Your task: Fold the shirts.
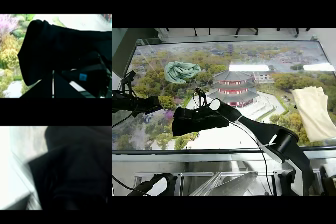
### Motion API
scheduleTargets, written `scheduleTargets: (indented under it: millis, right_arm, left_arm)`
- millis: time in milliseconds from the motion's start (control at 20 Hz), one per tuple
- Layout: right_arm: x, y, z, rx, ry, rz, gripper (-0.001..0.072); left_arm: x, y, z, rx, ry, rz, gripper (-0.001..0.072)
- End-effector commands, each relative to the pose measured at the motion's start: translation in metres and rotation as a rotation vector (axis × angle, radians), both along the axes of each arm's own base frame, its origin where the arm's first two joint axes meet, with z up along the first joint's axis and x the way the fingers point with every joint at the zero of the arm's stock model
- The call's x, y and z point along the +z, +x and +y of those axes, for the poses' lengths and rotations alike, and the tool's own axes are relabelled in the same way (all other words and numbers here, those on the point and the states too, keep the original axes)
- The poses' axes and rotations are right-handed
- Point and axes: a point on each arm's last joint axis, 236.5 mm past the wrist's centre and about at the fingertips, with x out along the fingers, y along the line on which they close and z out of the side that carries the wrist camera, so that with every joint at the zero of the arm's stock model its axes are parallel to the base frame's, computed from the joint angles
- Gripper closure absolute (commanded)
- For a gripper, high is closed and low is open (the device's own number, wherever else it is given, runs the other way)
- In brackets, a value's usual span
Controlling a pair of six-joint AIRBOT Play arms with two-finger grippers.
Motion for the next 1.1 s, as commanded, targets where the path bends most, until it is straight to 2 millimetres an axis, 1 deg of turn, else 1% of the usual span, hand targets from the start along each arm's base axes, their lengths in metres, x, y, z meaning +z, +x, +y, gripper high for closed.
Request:
scheduleTargets:
  millis: [0,50,100,150,200,300,350,400,450,550,600,700,800,900,1050]
  right_arm:
    - [0.033,-0.014,-0.014,0.134,0.092,0.029,0.0006]
    - [0.047,-0.018,-0.036,0.205,0.088,0.039,0.0014]
    - [0.057,-0.018,-0.06,0.256,0.064,0.027,0.0018]
    - [0.063,-0.013,-0.09,0.289,0.001,-0.004,0.0073]
    - [0.066,-0.005,-0.122,0.302,-0.081,-0.044,0.0095]
    - [0.067,0.016,-0.179,0.266,-0.23,-0.117,0.009]
    - [0.063,0.025,-0.204,0.232,-0.283,-0.13,0.0083]
    - [0.055,0.029,-0.226,0.198,-0.314,-0.108,0.0028]
    - [0.041,0.031,-0.247,0.165,-0.328,-0.059,0.0005]
    - [0.005,0.034,-0.283,0.091,-0.347,0.044,0.0005]
    - [-0.01,0.037,-0.294,0.045,-0.347,0.075,0.0006]
    - [-0.034,0.046,-0.307,-0.036,-0.341,0.083,0.0005]
    - [-0.053,0.051,-0.307,-0.076,-0.346,0.099,0.0005]
    - [-0.063,0.049,-0.287,-0.059,-0.281,0.122,0.0005]
    - [-0.078,0.051,-0.253,-0.079,-0.167,0.179,0.0005]
  left_arm:
    - [-0.001,-0.001,-0.001,-0.007,0.001,0.004,0.0694]
    - [-0.001,-0.001,-0.001,-0.013,0.004,0.001,0.0693]
    - [-0.001,-0.001,-0.001,-0.013,0.004,0.001,0.0693]
    - [-0.001,-0.001,-0.001,-0.014,0.004,0.001,0.0693]
    - [-0.001,-0.001,-0.001,-0.014,0.004,0.001,0.0693]
    - [-0.001,-0.001,-0.001,-0.015,0.003,0.003,0.0693]
    - [-0.001,-0.003,-0.002,-0.02,0.002,0.01,0.0693]
    - [-0.002,-0.005,-0.002,-0.025,0.0,0.019,0.0693]
    - [-0.002,-0.007,-0.003,-0.027,-0.002,0.026,0.0693]
    - [-0.002,-0.008,-0.005,-0.03,-0.012,0.029,0.0693]
    - [-0.002,-0.008,-0.006,-0.031,-0.017,0.03,0.0693]
    - [-0.001,-0.008,-0.007,-0.03,-0.019,0.031,0.0693]
    - [-0.002,-0.01,-0.008,-0.034,-0.023,0.037,0.0693]
    - [-0.001,-0.01,-0.008,-0.034,-0.024,0.037,0.0692]
    - [-0.002,-0.011,-0.008,-0.036,-0.025,0.042,0.0693]
